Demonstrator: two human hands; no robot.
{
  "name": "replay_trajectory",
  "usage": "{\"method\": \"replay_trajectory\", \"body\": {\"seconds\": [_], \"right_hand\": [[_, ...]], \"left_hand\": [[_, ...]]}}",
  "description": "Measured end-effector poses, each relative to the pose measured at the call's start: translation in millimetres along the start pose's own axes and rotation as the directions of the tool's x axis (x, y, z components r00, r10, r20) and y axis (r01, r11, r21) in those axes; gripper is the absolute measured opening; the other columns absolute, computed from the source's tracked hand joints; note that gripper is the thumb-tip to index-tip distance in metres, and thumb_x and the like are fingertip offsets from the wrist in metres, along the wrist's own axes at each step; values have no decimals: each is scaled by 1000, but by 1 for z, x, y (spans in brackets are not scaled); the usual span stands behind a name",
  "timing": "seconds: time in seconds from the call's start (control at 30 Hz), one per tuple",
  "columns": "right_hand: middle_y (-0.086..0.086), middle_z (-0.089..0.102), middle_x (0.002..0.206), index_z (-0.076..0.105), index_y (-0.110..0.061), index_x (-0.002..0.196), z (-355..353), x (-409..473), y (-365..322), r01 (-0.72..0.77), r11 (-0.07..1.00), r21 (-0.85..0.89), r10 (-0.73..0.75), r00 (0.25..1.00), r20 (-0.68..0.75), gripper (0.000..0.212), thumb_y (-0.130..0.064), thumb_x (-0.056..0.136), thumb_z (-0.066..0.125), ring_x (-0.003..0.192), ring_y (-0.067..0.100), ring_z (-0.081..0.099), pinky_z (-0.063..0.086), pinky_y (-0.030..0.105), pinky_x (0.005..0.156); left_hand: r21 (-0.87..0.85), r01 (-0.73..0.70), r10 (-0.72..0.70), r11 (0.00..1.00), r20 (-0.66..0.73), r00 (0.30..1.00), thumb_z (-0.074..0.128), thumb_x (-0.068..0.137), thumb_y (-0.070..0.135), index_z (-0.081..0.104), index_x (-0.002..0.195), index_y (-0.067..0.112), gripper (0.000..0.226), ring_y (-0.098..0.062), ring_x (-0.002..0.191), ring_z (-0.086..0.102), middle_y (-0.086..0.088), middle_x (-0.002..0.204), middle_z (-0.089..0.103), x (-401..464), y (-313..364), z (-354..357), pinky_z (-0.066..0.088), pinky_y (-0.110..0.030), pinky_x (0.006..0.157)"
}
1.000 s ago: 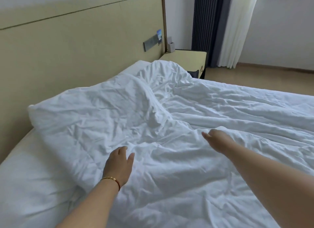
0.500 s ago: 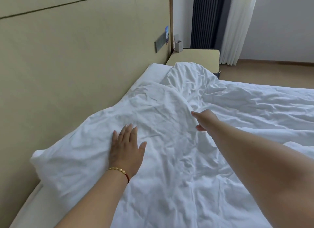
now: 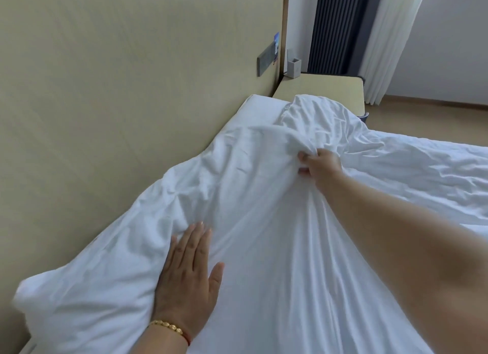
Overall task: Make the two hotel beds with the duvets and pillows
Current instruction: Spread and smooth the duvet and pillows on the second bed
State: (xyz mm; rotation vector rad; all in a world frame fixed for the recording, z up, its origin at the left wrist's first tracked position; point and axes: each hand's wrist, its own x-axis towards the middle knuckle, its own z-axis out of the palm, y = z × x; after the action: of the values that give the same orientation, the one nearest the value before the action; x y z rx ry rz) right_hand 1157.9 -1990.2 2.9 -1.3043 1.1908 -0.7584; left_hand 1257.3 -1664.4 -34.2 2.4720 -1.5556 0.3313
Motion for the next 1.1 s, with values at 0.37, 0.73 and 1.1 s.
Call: {"method": "replay_trajectory", "body": {"seconds": [0.37,0.73,1.1], "right_hand": [[9,52,105,42,-9,127,39,12,-80,169,612,-773,-17,980,200,53,-37,85,59,97,28,53,40,31,74],[6,59,67,67,-9,76,9,-39,-2,260,818,-513,-238,965,109,10,-15,82,60,72,25,55,44,33,66],[1,47,76,54,-22,88,-73,-108,-112,613,732,297,-539,788,-299,18,-17,71,51,70,16,48,42,25,68]], "left_hand": [[30,-75,74,997,38,997,15,102,46,42,140,5,62,-21,136,38,-11,147,46,4,-4,11,26,-44,110],[-456,122,-281,882,-298,912,37,93,43,57,120,-5,59,-35,121,50,-20,124,58,126,-3,-68,30,-31,106],[-334,314,-54,889,604,795,12,106,35,42,144,23,50,-26,124,49,-7,138,54,167,53,-65,31,-33,108]]}}
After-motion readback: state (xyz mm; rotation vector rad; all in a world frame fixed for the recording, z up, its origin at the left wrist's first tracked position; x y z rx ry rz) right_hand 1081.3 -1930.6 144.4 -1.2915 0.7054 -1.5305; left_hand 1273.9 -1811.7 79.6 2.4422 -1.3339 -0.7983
